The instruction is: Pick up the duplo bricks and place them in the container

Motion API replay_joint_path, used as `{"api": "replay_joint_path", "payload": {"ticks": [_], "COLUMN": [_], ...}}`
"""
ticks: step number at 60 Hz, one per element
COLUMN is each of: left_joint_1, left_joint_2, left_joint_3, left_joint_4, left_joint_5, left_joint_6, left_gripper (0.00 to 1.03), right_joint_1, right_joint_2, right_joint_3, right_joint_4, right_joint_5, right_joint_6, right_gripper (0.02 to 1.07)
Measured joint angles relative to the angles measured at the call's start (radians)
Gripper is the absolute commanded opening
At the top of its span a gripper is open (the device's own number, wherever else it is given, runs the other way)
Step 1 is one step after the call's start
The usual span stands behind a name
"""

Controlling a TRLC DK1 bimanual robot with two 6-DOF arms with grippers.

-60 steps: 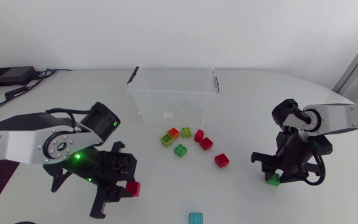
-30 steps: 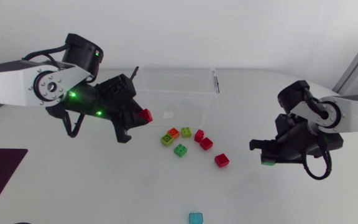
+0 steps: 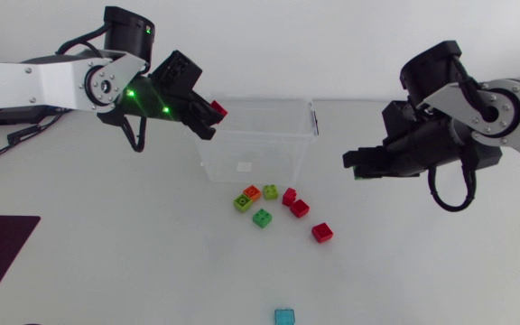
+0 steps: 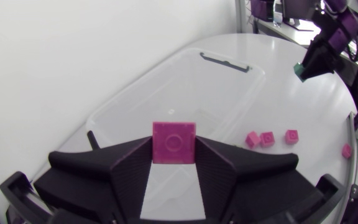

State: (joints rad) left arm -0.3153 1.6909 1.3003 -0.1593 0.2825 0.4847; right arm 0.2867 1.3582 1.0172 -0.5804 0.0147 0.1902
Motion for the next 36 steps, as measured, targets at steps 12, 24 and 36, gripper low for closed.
{"api": "replay_joint_path", "payload": {"ticks": [12,24,36], "left_joint_1": [0.0,0.0,0.001], "left_joint_2": [0.091,0.187,0.223], "left_joint_3": [0.095,0.182,0.204], "left_joint_4": [0.066,0.084,0.091], "left_joint_5": [-0.055,-0.118,-0.151], "left_joint_6": [-0.068,-0.113,-0.127], "left_gripper": [0.43,0.61,0.98], "right_joint_1": [0.063,0.115,0.145], "right_joint_2": [0.0,0.037,0.152], "right_joint_3": [0.082,0.211,0.351], "right_joint_4": [0.031,0.063,0.079], "right_joint_5": [-0.003,-0.001,0.003], "right_joint_6": [-0.02,-0.063,-0.111], "right_gripper": [0.27,0.27,0.27]}}
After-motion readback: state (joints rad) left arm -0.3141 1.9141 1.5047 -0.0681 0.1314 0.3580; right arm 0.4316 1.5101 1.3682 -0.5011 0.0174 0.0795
